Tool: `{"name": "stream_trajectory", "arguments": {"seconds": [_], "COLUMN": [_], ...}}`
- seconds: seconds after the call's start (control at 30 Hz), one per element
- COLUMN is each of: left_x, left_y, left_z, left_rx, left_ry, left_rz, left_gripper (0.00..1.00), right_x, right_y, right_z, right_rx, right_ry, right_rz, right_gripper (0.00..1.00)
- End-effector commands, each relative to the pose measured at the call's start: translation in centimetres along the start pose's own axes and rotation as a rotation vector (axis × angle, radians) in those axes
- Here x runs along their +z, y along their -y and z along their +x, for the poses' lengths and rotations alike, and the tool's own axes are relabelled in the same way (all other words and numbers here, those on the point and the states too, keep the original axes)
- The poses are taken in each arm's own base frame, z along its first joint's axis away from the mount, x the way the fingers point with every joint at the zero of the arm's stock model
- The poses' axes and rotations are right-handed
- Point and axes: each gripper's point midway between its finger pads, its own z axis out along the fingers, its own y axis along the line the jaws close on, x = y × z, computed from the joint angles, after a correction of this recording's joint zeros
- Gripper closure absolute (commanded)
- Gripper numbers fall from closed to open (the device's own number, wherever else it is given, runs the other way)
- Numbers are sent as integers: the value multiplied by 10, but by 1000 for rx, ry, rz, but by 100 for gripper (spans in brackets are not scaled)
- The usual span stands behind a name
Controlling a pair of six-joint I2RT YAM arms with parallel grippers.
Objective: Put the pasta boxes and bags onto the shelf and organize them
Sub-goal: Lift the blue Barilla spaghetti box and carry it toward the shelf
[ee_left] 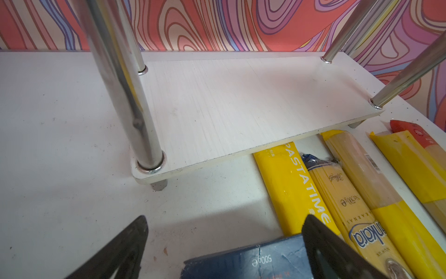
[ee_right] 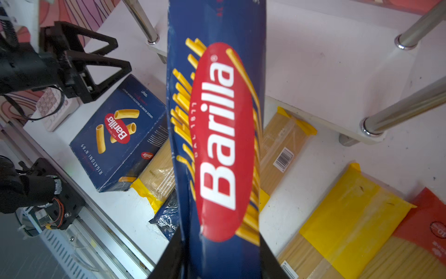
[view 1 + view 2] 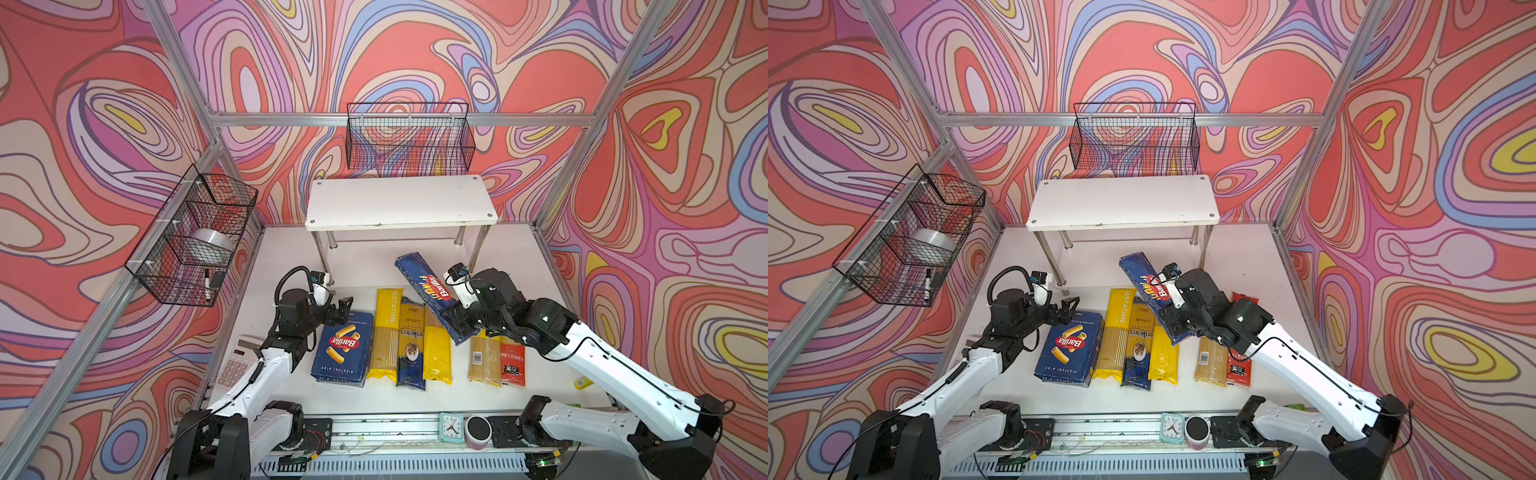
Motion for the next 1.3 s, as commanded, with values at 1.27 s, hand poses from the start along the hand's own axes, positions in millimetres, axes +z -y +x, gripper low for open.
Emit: {"name": "stream_trajectory", "arguments": {"seconds": [1.27], "left_x": [1], "left_y": [9], "left_z": [-3], "left_rx": [18], "left_ry": [-7], "left_rz": [48], "left_gripper": [0], "right_x": [-101], "right_y": [11], "right_z": [-204], "right_rx": [-66], "right_ry": [378], "right_rz": [203], "right_gripper": [94]}}
